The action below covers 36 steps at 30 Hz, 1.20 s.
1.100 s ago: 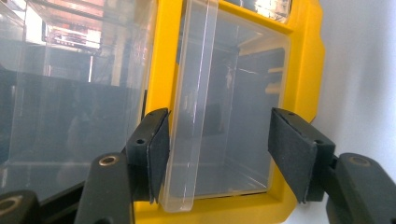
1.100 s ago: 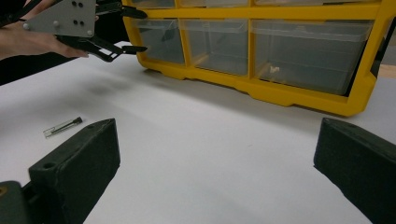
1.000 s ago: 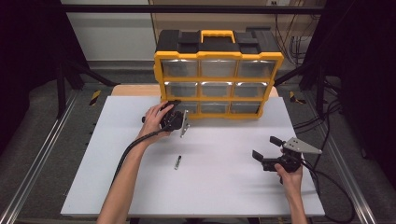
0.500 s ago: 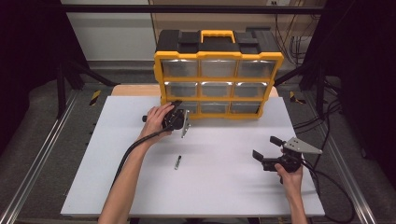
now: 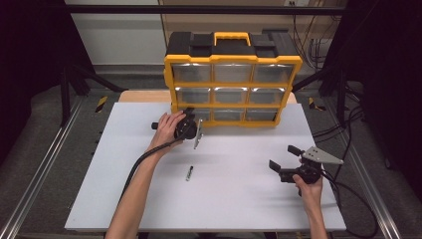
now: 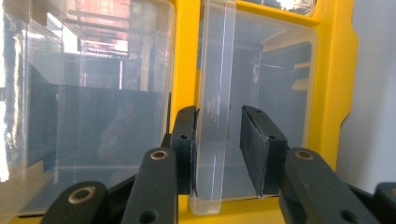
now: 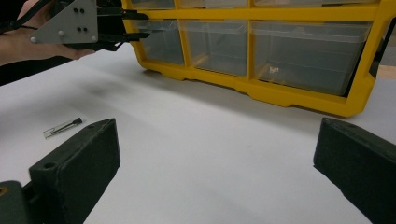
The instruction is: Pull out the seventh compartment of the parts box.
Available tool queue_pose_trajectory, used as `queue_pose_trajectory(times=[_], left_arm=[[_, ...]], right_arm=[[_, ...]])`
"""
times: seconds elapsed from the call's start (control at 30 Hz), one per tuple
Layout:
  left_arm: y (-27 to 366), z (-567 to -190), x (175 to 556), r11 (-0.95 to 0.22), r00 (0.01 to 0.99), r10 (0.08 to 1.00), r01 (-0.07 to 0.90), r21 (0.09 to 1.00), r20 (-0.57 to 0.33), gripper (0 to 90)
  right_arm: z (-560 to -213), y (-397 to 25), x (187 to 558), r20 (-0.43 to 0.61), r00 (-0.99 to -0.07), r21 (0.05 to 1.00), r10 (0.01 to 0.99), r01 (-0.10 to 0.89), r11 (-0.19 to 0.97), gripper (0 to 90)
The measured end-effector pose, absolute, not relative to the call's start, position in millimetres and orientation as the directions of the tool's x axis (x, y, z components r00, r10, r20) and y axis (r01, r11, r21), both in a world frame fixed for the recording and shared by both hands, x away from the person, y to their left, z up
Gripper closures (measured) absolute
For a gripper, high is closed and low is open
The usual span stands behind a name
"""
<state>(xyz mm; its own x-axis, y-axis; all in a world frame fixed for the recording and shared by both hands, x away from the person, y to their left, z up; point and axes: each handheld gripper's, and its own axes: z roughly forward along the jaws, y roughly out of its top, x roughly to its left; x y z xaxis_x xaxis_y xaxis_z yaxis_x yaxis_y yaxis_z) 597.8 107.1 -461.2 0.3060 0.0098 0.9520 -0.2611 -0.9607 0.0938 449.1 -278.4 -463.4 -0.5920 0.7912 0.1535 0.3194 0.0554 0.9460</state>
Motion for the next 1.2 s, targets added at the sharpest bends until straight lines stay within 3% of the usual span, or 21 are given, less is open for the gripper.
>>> queue_pose_trajectory(times=[0.43, 1.2], left_arm=[[109.4, -464.1, 597.8, -0.957, 0.256, -0.010, -0.284, 0.065, 0.967, 74.9], [107.4, -468.9, 594.3, -0.958, 0.192, -0.078, -0.287, -0.019, 0.978, 77.4]], right_arm=[[-462.8, -278.8, 448.7, 0.155, -0.590, 0.946, 0.792, 0.320, 0.053, 1.2], [-462.7, -278.9, 448.7, 0.155, -0.590, 0.946, 0.792, 0.319, 0.053, 1.2]])
